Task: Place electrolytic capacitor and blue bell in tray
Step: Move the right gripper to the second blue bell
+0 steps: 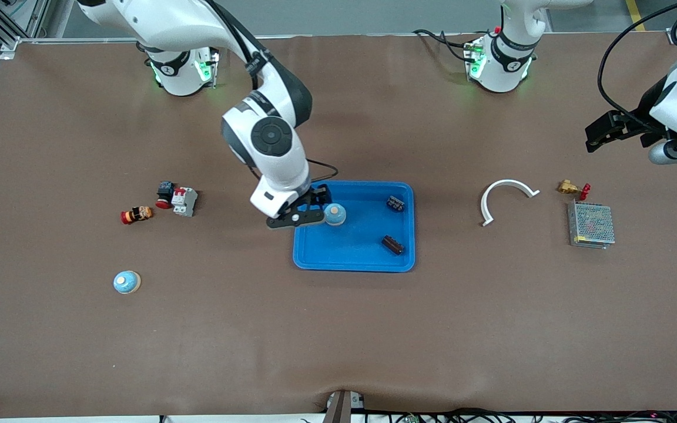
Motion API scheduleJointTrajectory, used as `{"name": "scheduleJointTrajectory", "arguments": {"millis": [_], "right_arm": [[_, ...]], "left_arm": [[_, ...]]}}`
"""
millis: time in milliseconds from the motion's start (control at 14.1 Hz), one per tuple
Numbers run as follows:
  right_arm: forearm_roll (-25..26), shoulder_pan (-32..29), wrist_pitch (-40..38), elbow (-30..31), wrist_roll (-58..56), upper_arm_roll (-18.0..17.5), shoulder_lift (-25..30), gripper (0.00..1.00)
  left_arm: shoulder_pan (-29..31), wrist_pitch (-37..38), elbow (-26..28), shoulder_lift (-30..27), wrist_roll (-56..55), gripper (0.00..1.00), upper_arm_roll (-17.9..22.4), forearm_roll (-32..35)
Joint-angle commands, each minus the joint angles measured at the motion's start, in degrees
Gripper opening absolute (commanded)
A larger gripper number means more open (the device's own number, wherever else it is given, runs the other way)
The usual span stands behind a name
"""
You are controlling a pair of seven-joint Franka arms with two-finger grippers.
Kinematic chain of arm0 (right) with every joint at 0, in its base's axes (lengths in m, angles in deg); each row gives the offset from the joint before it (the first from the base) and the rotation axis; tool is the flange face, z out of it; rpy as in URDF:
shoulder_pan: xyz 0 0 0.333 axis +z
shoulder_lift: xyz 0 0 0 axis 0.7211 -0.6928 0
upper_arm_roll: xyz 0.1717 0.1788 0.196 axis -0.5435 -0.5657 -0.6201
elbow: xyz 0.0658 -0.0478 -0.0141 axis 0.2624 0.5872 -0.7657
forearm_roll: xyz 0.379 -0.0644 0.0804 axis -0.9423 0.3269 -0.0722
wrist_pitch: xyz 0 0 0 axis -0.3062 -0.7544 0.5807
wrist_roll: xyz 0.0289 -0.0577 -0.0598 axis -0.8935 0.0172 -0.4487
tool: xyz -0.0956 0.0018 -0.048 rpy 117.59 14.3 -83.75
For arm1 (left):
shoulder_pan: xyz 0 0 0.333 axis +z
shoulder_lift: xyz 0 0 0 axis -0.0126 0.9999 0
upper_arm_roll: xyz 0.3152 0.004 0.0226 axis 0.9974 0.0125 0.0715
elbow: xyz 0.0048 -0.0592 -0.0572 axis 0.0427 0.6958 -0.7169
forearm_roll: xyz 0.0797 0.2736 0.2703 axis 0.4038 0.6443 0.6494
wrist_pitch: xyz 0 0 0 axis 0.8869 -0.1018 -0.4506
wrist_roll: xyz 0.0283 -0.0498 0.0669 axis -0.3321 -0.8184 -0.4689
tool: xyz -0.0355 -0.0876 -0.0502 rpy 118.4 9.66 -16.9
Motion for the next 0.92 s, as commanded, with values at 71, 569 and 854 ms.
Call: {"name": "scheduleJointTrajectory", "arguments": {"millis": [71, 569, 854], "right_arm": [[0.47, -6.5, -9.62, -3.47, -12.38, -0.73, 3.18, 1.0], [0.47, -21.25, -13.95, -6.39, -42.08, -0.47, 2.74, 1.0], [0.82, -27.77, -13.42, -6.39, -54.58, -0.29, 2.04, 1.0]], "left_arm": [[-0.33, 0.49, -0.15, -0.13, 0.98, 1.0, 0.09, -0.17], [-0.24, 0.41, -0.15, -0.04, 0.54, 1.0, 0.0, -0.78], [-0.42, 0.23, -0.24, -0.04, 0.46, 1.0, 0.0, -0.78]]}}
